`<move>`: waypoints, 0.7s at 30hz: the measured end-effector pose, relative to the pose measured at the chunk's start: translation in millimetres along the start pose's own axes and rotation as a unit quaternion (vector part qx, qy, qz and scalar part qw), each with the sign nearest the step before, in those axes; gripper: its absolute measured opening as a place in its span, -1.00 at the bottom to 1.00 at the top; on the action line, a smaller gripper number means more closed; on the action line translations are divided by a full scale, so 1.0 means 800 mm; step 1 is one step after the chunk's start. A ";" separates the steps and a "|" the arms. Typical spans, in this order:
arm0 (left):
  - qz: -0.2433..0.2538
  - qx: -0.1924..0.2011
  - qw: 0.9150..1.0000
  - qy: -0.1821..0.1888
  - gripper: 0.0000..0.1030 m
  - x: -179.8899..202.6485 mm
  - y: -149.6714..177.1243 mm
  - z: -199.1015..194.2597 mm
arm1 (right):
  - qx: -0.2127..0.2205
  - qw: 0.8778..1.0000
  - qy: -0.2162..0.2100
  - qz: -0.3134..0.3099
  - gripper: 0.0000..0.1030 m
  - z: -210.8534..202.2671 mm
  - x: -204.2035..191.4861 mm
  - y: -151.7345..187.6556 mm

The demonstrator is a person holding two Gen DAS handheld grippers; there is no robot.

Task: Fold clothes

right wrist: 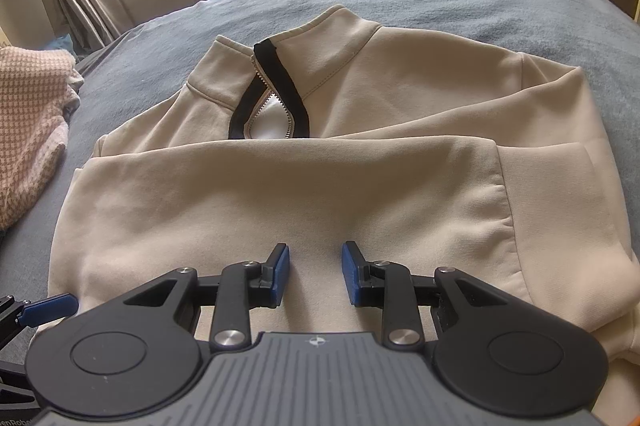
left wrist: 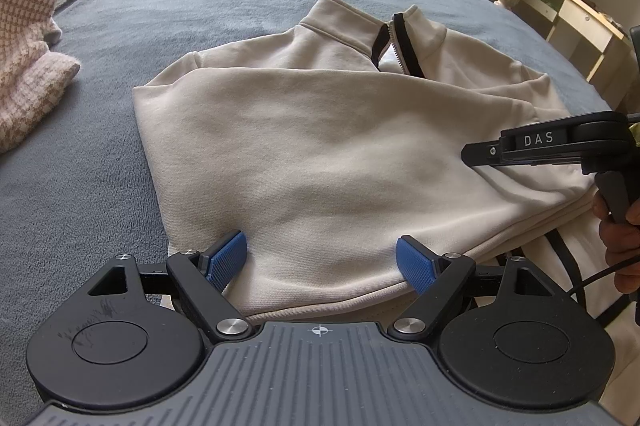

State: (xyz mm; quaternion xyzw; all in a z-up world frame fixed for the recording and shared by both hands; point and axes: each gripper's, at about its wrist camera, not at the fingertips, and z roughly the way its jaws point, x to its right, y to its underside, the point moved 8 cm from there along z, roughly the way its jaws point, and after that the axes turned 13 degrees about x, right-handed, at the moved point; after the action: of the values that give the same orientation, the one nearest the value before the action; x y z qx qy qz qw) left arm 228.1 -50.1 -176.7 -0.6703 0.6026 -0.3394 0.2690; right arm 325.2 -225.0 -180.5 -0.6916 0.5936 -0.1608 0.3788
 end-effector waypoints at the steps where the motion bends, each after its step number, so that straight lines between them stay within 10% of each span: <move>1: 0.000 0.000 1.000 0.000 0.61 0.000 0.000 0.000 | 0.000 1.000 0.000 -0.001 -0.42 0.000 0.000 0.000; 21: -0.015 -0.048 0.999 0.006 0.59 -0.011 -0.023 0.010 | 0.023 0.999 -0.034 -0.006 -0.42 -0.007 0.004 0.005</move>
State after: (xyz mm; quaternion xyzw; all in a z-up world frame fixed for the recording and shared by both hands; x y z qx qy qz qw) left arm 245.6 -39.6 -168.6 -0.6896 0.6094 -0.3183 0.2274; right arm 319.4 -230.1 -180.6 -0.6915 0.5723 -0.1534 0.4133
